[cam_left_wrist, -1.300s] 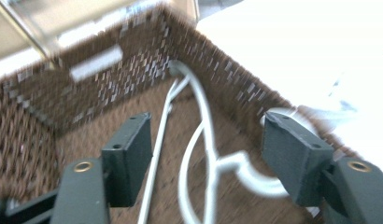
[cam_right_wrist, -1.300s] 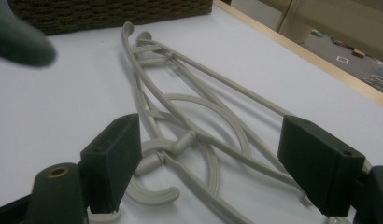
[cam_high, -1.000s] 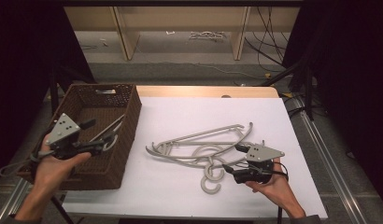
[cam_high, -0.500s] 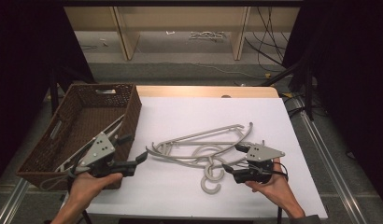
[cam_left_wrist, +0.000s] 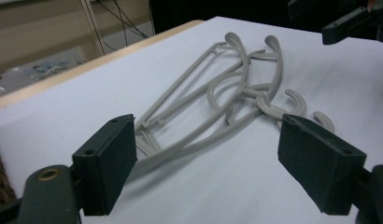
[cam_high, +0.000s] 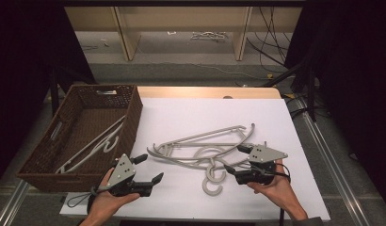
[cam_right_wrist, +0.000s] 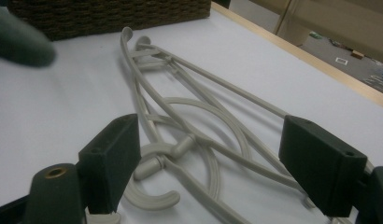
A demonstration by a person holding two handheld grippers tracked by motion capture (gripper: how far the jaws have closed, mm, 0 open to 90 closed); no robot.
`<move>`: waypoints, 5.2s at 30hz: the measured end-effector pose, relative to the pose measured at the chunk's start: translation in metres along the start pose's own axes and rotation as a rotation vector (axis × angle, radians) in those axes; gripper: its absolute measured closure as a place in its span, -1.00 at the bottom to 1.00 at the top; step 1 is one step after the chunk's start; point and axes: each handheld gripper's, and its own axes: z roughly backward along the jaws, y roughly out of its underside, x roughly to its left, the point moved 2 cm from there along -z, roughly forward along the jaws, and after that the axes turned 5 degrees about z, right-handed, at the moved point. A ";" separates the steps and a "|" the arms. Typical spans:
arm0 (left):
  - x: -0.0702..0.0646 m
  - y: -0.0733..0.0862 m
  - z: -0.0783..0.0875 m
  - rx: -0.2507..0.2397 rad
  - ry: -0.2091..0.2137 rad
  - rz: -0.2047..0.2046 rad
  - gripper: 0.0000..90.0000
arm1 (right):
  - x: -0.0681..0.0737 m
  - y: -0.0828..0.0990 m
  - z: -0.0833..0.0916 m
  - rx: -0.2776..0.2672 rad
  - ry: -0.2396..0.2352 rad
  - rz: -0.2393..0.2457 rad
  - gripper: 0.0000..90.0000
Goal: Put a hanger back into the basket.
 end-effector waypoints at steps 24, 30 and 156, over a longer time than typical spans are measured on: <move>-0.003 0.005 -0.009 0.040 0.036 -0.014 -0.56 | -0.051 0.011 -0.051 0.249 -0.036 0.132 -0.30; -0.002 0.005 -0.009 0.041 0.032 -0.010 -0.56 | -0.055 0.013 -0.063 0.277 -0.063 0.141 -0.28; -0.010 -0.068 -0.127 0.248 0.158 -0.720 0.76 | -0.063 -0.035 -0.044 0.153 -0.260 0.537 0.67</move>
